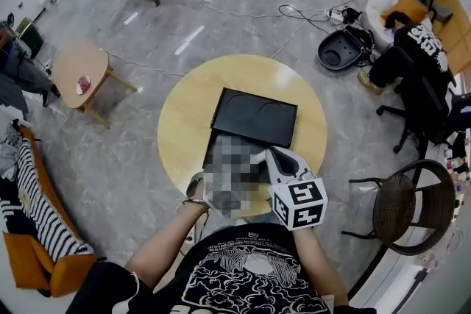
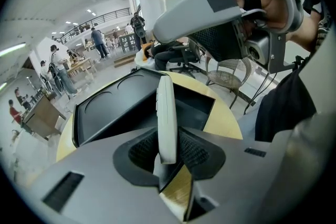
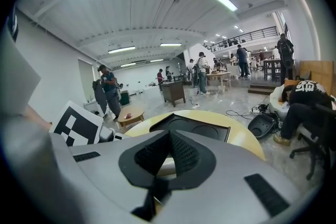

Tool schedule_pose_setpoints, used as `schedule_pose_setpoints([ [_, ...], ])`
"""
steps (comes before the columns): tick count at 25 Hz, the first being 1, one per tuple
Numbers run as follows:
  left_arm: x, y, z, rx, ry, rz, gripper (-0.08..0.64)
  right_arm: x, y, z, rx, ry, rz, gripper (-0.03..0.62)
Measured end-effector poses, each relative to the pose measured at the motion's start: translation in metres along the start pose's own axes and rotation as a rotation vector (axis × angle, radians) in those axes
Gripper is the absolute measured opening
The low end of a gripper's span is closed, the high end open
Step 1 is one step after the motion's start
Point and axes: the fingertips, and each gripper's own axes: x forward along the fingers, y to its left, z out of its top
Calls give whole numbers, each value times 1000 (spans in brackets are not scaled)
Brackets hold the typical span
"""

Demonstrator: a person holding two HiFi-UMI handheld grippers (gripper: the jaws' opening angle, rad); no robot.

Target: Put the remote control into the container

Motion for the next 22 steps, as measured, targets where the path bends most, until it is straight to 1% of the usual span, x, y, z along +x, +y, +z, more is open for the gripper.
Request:
schedule_pose_setpoints([
  [7, 18, 7, -1, 14, 69, -38, 107, 11, -14, -2, 1, 28, 3, 23],
  [12, 30, 8, -2, 43, 116, -58, 107, 17, -26, -1, 3, 45, 10, 23],
  [17, 40, 9, -4, 36, 135, -59, 107, 21, -35, -4, 8, 52, 13, 23],
  [22, 40, 13, -9, 0, 147, -47, 108, 25, -32, -3, 5, 55, 25, 23],
])
